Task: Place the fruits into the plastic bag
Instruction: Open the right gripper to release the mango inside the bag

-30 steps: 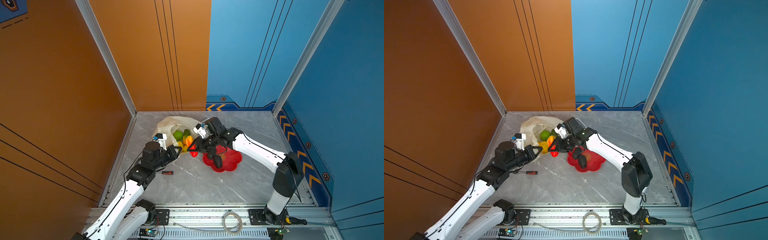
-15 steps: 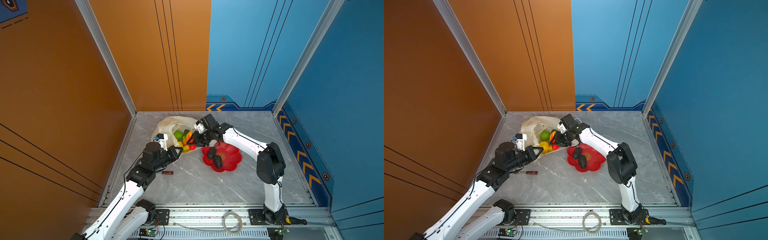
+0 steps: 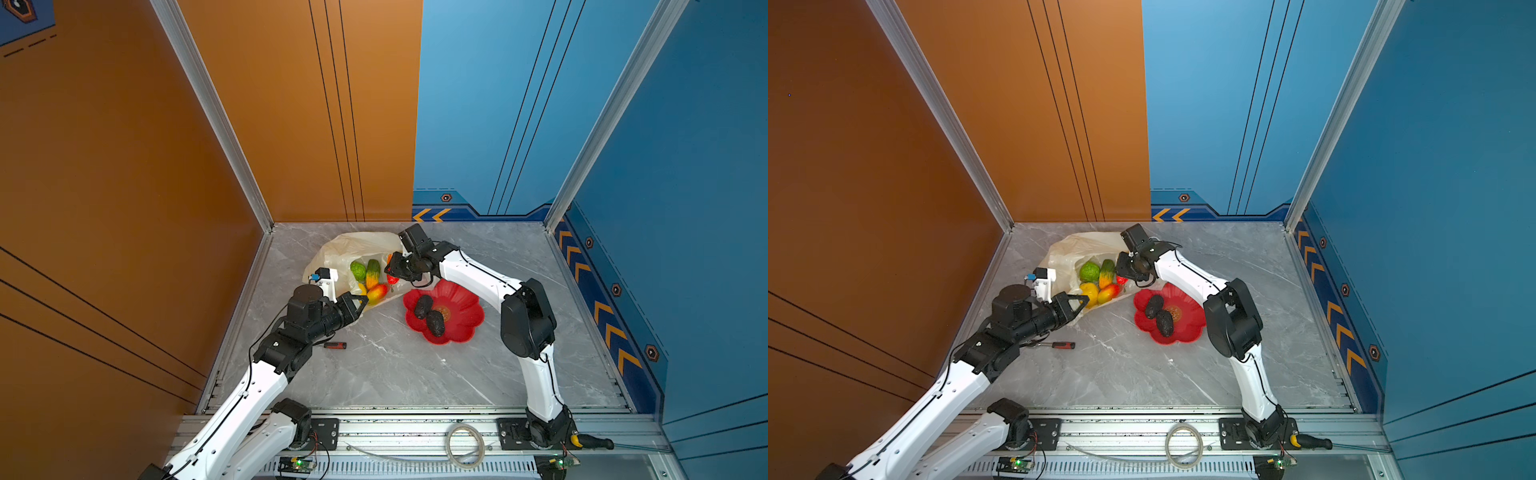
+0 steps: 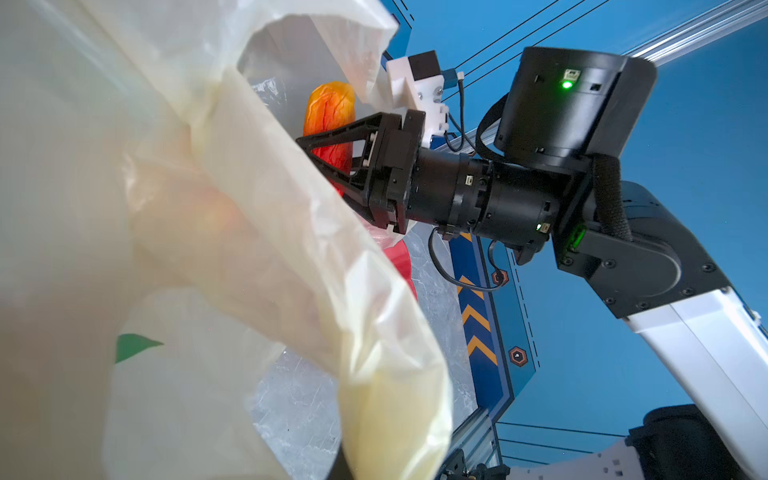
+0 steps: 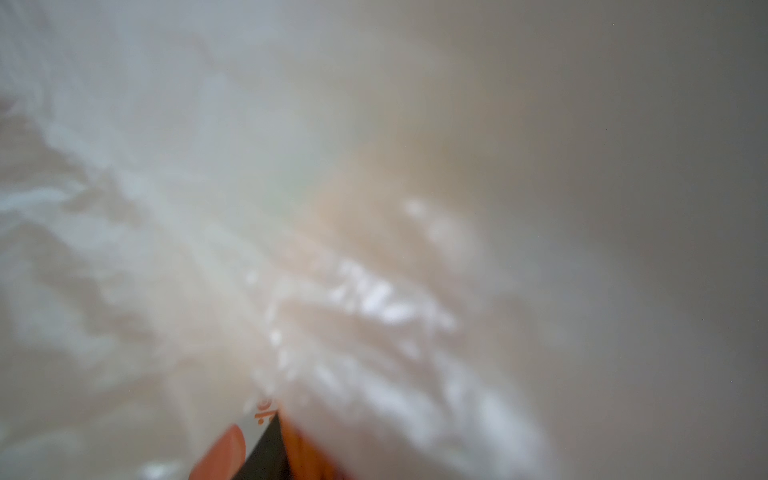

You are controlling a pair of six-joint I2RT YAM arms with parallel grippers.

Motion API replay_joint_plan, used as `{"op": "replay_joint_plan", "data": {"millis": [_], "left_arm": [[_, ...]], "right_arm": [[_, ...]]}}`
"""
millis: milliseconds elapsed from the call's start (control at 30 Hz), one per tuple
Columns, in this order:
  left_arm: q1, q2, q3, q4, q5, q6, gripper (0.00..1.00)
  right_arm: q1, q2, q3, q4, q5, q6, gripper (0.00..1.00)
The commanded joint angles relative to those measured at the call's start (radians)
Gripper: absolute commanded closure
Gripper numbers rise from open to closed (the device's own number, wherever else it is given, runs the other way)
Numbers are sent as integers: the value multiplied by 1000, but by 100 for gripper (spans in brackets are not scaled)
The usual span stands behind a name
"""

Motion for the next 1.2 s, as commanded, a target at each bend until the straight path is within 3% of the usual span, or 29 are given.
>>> {"op": "replay_joint_plan", "data": {"millis": [0,700,967,1167], "left_arm": [[-9,10,-16,29,14,0,100],[-19,12,-40,63,9,-16,100],[-22,11,-44,68,6,-16,100],[-22,10,-46,69,8,-17,100]], "right_arm": [[9,-1,24,36,137,9,60],[28,80,40,78,55,23,54],[59,97,40,75,47,26,41],[57,93,38,73,47,25,40]]}}
